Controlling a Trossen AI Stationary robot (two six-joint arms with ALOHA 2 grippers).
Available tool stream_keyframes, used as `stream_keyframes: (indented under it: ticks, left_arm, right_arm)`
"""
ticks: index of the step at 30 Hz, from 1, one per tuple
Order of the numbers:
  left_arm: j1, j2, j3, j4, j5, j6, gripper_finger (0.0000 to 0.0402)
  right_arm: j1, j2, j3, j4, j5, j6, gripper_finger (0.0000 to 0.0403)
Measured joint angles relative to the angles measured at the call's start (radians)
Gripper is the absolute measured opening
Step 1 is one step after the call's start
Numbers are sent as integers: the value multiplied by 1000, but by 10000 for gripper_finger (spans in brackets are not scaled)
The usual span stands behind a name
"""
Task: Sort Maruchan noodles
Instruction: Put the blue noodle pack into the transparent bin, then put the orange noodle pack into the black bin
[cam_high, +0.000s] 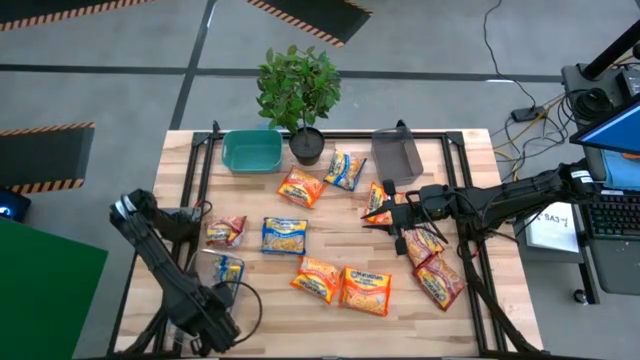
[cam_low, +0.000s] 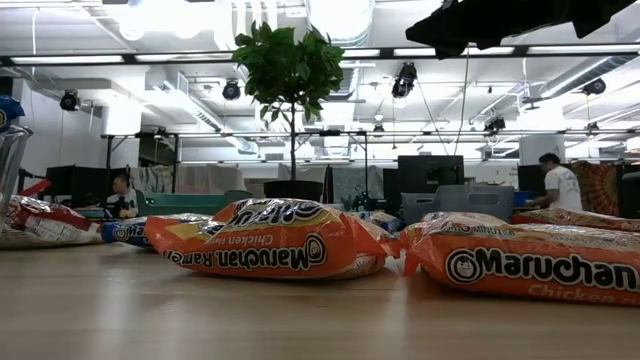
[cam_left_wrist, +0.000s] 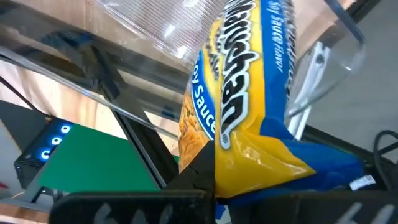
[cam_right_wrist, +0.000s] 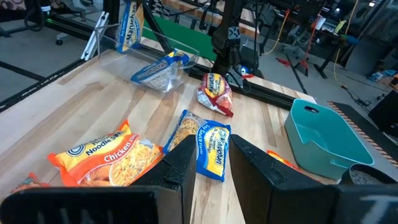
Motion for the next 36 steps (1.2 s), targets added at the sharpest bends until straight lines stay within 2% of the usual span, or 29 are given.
stream_keyframes:
  ticks: [4,13,17,27,31,36]
  left_arm:
    - [0,30,-15,28,0,3,0]
    - [-1,106,-9,68,1,129,3]
    - [-1,135,-9,68,23,143,29]
    - [1,150,7,31,56,125,126]
    - [10,148,75,14,83,61,141]
    - [13,148,182,-20,71,-10,141]
  right_arm:
    - [0,0,0,0,0,1,86]
    - [0,0,0,0,0,0,86]
    - [0,0,0,0,0,0,86]
    - [0,0,0,-1,0,2,86]
    - [0,0,0,-1,0,1,86]
    - [0,0,0,-1,1,0,86]
